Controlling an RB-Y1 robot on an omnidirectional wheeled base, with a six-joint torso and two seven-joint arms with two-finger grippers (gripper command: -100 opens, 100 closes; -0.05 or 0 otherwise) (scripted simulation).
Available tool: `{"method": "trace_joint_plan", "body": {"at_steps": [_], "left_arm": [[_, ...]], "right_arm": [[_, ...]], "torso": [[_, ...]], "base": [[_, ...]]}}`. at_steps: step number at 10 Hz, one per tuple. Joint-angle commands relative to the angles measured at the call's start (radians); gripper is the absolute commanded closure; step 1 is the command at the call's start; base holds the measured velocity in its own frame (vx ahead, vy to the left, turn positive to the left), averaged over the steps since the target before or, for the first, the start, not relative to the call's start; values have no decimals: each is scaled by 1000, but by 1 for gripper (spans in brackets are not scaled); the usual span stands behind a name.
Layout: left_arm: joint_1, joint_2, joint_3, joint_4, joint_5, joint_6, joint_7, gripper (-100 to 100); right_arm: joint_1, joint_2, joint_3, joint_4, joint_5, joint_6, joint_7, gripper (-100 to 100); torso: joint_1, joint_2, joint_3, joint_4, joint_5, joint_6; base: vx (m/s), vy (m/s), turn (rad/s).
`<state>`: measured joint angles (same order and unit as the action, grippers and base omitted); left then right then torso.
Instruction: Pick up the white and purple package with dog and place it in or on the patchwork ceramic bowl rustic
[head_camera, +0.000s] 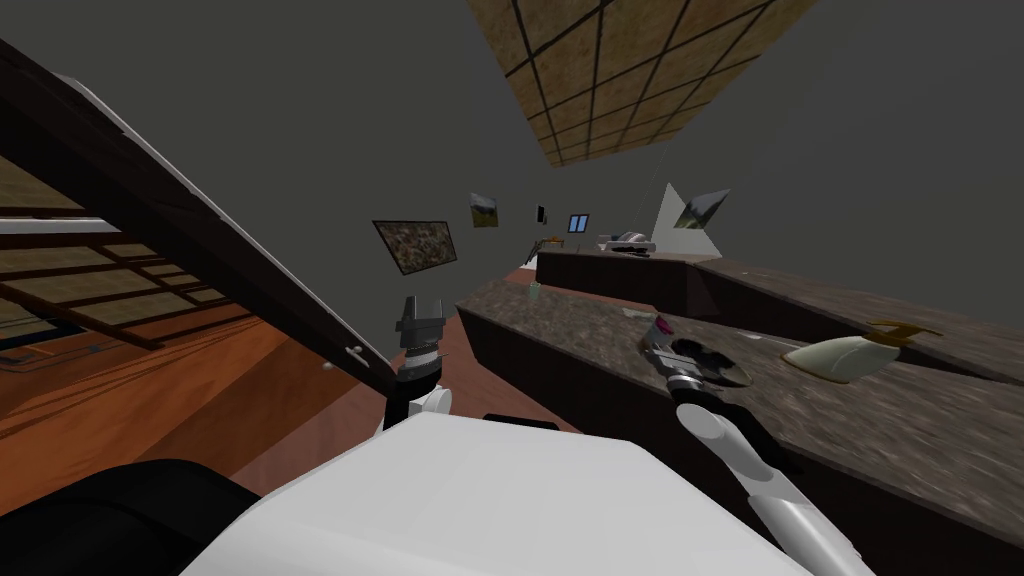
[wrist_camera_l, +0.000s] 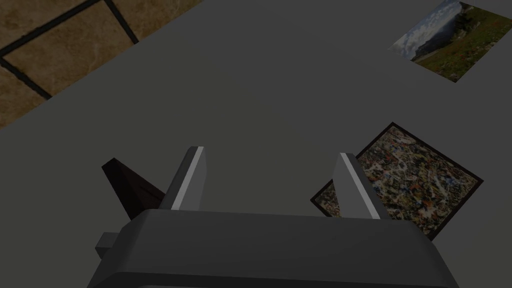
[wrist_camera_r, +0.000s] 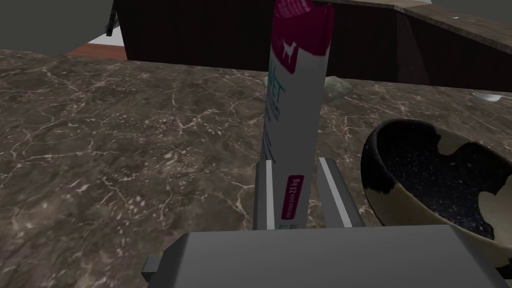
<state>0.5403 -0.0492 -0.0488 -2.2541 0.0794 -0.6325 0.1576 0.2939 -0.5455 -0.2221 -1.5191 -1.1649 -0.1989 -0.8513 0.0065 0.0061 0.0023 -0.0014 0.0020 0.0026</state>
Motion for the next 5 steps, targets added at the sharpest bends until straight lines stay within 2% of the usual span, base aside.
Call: {"method": "trace_joint_plan", "body": {"at_steps": [1, 2, 5], "left_arm": [[0, 0, 0, 0, 0, 0, 0, 0], [0, 0, 0, 0, 0, 0, 0, 0], [0, 0, 0, 0, 0, 0, 0, 0]], "right_arm": [[8, -29, -4, -17, -19, 23, -4, 100], [9, -39, -10, -38, -32, 32, -16, 100], [5, -42, -19, -70, -47, 29, -56, 100]], "torso": [[0, 0, 0, 0, 0, 0], [-3, 0, 0, 0, 0, 0], [-17, 0, 1, 1, -3, 1]], "base": [[-41, 16, -47], [-35, -96, -44], [-49, -173, -1]]}}
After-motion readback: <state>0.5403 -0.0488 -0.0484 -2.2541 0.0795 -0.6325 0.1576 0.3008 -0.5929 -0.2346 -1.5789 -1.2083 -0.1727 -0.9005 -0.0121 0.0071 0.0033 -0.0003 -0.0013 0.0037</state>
